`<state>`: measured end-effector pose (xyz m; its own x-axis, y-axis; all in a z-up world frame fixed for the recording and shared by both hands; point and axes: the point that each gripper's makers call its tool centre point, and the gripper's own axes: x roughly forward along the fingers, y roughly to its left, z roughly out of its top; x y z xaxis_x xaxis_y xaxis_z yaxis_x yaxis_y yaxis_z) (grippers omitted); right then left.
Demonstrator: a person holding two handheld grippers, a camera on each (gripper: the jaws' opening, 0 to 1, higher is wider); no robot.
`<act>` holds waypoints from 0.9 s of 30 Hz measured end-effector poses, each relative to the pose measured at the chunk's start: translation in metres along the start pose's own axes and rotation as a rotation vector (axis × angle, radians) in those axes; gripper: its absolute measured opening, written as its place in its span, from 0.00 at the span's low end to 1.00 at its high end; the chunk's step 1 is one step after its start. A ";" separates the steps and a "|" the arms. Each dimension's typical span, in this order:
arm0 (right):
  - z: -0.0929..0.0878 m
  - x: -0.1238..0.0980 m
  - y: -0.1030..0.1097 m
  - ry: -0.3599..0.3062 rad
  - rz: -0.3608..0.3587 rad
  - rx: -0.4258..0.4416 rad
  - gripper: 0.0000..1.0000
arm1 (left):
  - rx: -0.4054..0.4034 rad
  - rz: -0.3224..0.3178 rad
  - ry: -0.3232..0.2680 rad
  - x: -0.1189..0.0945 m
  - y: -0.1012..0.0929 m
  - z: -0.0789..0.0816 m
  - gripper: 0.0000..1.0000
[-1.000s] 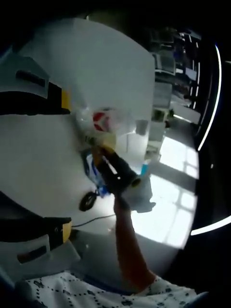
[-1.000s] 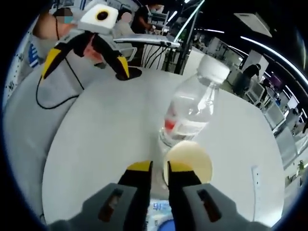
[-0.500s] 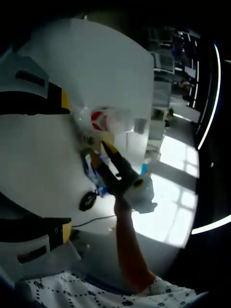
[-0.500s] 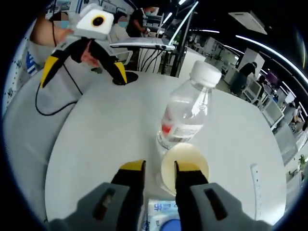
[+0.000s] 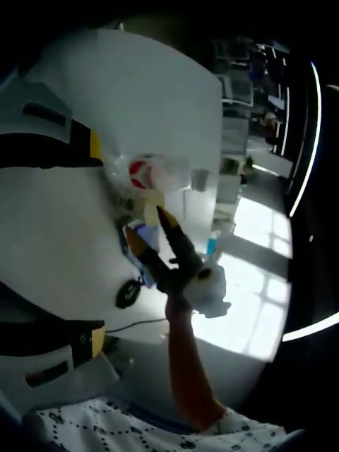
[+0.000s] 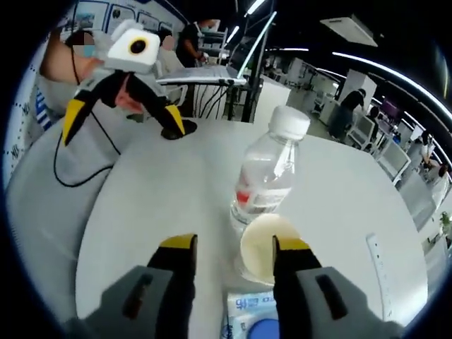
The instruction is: Arrange the tabletop items into an orderly group along one side of the table until the central work area is clear of visible clutter.
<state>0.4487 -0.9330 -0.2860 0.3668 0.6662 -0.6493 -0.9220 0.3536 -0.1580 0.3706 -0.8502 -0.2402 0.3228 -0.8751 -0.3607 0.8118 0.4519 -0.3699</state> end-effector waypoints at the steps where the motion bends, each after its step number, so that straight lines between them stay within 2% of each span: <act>1: 0.001 -0.002 0.000 -0.008 -0.005 0.007 0.43 | 0.001 0.000 -0.001 0.000 0.000 0.001 0.87; 9: 0.014 -0.018 -0.003 -0.088 -0.064 0.085 0.54 | 0.025 -0.006 -0.005 0.000 -0.006 0.008 0.88; 14: 0.016 -0.032 -0.004 -0.110 -0.099 0.127 0.59 | 0.044 -0.010 -0.004 0.000 -0.010 0.013 0.88; 20: 0.020 -0.055 -0.005 -0.153 -0.157 0.182 0.66 | 0.064 -0.012 -0.010 0.000 -0.014 0.020 0.90; 27: 0.015 -0.088 -0.006 -0.189 -0.229 0.251 0.70 | 0.091 -0.016 -0.007 0.001 -0.020 0.027 0.91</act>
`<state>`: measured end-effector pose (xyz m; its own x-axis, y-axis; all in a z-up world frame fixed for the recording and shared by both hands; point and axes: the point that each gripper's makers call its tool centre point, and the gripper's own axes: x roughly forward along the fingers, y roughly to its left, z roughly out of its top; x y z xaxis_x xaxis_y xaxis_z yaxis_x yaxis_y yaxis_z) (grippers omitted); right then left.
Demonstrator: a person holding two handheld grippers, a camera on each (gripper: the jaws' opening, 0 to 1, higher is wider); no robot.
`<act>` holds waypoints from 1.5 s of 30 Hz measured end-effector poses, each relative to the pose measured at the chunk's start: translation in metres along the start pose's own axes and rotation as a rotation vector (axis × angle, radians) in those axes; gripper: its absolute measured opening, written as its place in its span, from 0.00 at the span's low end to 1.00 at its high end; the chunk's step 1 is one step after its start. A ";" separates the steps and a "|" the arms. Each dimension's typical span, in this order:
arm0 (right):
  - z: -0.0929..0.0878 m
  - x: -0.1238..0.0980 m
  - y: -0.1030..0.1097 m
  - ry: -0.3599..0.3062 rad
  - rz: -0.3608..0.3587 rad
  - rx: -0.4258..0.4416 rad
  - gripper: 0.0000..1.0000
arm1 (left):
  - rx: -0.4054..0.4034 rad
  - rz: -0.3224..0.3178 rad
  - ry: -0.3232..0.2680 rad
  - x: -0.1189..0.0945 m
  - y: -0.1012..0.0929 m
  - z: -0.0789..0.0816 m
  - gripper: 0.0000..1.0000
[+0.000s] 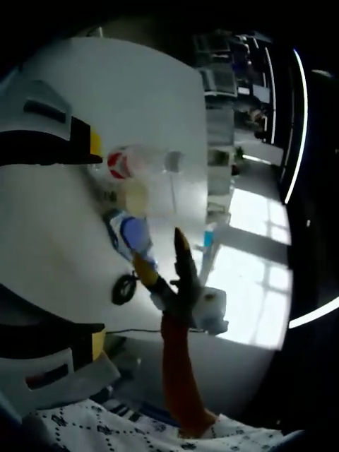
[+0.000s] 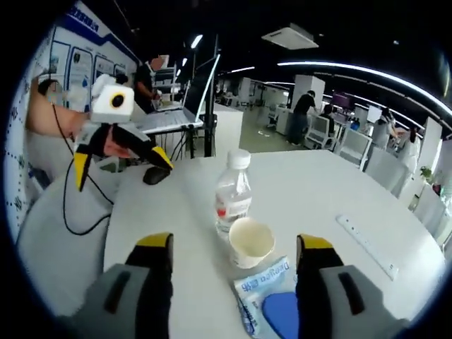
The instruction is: Arrange the tabletop items into an orderly group along one side of the table until the central work area is clear of visible clutter.
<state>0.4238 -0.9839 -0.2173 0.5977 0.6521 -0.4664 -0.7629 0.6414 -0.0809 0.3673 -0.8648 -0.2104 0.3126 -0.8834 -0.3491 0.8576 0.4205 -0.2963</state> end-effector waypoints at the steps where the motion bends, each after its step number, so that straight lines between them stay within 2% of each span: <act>1: 0.000 -0.004 0.000 -0.003 -0.007 0.007 0.71 | 0.006 -0.001 -0.004 0.000 -0.002 0.002 0.91; 14: -0.017 -0.081 -0.010 -0.042 -0.146 0.094 0.79 | 0.040 0.002 -0.010 0.000 -0.019 0.006 0.96; 21: -0.031 -0.125 -0.012 -0.057 -0.212 0.120 0.79 | 0.052 0.012 -0.022 -0.003 -0.030 0.010 0.96; 32: -0.044 -0.168 -0.005 -0.071 -0.270 0.140 0.80 | 0.084 0.015 -0.040 -0.007 -0.049 0.012 0.96; 35: -0.051 -0.183 -0.005 -0.073 -0.287 0.147 0.81 | 0.074 0.018 -0.016 -0.005 -0.053 0.008 0.96; 45: -0.083 -0.222 0.001 -0.059 -0.354 0.203 0.82 | 0.078 0.022 -0.009 -0.003 -0.070 0.003 0.96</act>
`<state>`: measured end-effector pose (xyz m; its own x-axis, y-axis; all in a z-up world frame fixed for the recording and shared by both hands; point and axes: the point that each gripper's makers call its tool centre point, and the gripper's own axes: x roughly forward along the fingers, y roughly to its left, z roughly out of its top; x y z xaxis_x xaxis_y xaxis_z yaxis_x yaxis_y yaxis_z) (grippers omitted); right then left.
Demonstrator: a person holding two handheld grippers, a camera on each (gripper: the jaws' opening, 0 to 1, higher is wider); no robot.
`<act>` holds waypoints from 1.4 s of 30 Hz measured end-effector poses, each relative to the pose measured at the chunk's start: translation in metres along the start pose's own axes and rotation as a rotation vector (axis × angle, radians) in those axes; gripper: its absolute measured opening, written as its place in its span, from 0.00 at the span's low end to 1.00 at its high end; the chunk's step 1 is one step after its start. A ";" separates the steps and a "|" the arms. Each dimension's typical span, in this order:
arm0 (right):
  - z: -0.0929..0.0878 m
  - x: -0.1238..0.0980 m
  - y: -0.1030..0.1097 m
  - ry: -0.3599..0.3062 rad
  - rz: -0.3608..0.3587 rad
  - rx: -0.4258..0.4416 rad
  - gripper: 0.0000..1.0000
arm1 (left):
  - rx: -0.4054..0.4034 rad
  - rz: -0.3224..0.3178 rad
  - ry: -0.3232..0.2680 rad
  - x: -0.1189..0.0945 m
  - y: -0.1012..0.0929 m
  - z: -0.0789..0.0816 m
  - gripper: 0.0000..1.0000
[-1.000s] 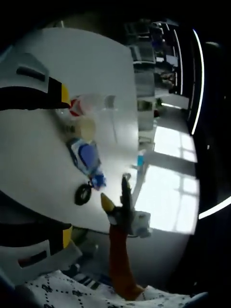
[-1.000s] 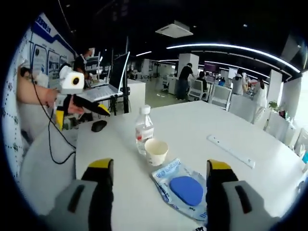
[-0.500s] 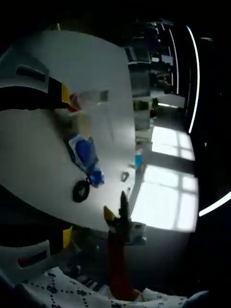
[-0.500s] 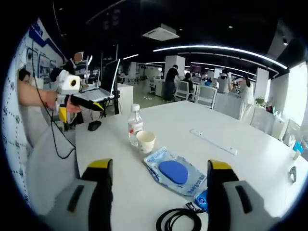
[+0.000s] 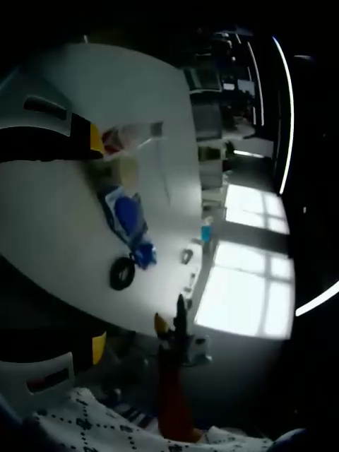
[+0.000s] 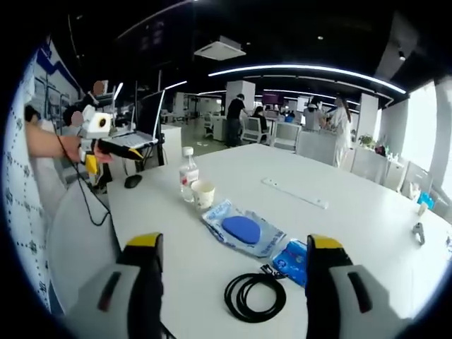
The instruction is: Arrange the tabletop items into an orderly group along one side of the table until the central work area is clear of visible clutter.
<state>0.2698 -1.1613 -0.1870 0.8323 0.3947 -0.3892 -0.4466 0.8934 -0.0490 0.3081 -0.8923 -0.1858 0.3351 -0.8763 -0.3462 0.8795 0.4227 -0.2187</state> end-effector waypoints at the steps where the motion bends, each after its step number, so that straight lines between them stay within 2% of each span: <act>1: -0.003 -0.003 -0.001 0.002 -0.005 0.007 0.82 | -0.002 0.000 0.000 0.000 -0.001 0.000 0.96; 11: -0.038 -0.036 -0.008 0.018 -0.072 0.069 0.82 | -0.008 0.009 -0.004 0.003 -0.012 -0.009 0.96; 24: -0.078 -0.059 -0.010 0.043 -0.121 0.153 0.82 | -0.014 0.022 0.020 0.005 -0.021 -0.030 0.96; 35: -0.089 -0.062 -0.007 0.055 -0.138 0.171 0.80 | -0.033 0.077 0.061 -0.005 -0.021 -0.051 0.96; 38: -0.091 -0.063 -0.007 0.056 -0.141 0.174 0.79 | -0.039 0.114 0.064 -0.008 -0.015 -0.055 0.96; 42: -0.099 -0.064 -0.005 0.075 -0.148 0.184 0.78 | -0.070 0.131 0.077 -0.010 -0.011 -0.065 0.94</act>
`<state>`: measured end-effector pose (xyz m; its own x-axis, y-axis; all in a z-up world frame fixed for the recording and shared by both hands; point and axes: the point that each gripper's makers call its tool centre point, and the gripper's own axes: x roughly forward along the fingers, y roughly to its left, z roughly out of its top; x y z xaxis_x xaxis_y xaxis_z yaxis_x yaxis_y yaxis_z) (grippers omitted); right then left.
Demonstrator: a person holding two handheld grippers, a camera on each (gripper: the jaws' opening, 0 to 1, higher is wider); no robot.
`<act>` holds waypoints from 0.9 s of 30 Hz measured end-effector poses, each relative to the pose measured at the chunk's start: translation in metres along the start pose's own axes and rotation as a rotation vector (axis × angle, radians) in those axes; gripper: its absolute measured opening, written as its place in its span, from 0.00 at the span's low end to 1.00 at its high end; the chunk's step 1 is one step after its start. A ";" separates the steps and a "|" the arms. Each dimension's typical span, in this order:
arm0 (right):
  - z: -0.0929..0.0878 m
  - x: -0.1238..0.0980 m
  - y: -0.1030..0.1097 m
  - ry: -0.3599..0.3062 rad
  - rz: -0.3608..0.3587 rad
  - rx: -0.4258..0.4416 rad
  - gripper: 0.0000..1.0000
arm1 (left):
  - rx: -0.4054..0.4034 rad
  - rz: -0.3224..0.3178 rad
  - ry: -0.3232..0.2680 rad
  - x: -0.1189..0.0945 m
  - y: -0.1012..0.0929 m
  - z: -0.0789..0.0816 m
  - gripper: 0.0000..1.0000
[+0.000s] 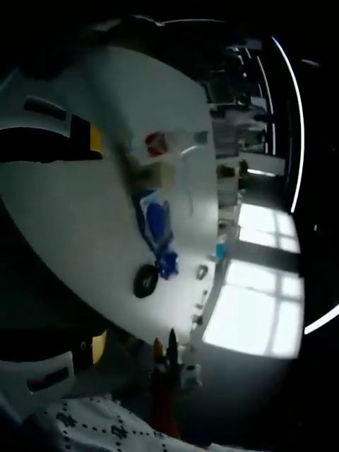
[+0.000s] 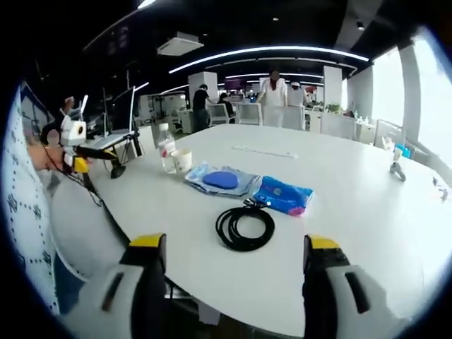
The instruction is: Arrange the tabletop items into an orderly group along one side of the table until the central work area is clear of visible clutter.
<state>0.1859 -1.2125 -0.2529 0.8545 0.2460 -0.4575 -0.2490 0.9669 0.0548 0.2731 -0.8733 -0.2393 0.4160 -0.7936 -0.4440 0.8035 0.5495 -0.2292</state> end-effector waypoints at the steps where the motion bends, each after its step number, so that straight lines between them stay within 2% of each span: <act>1: 0.000 -0.001 0.001 -0.002 0.001 0.002 0.78 | 0.006 -0.002 -0.002 0.001 -0.002 0.002 0.94; 2: 0.000 -0.001 0.002 -0.005 0.002 0.005 0.78 | 0.011 -0.002 -0.006 0.002 -0.002 0.004 0.94; 4: -0.003 -0.001 0.001 -0.001 -0.001 0.008 0.78 | 0.016 0.008 0.025 0.004 0.000 -0.003 0.94; 8: -0.010 0.000 0.001 0.012 -0.003 0.015 0.77 | 0.010 0.020 0.018 0.004 0.003 -0.002 0.94; 14: -0.010 -0.001 0.003 0.010 -0.007 0.021 0.76 | -0.001 0.033 -0.002 0.003 0.005 0.002 0.95; 27: -0.009 -0.002 0.003 0.011 -0.007 0.015 0.76 | -0.007 0.034 -0.004 0.002 0.006 0.001 0.95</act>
<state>0.1797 -1.2106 -0.2597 0.8510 0.2385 -0.4679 -0.2360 0.9696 0.0651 0.2795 -0.8720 -0.2409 0.4452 -0.7752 -0.4482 0.7857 0.5783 -0.2198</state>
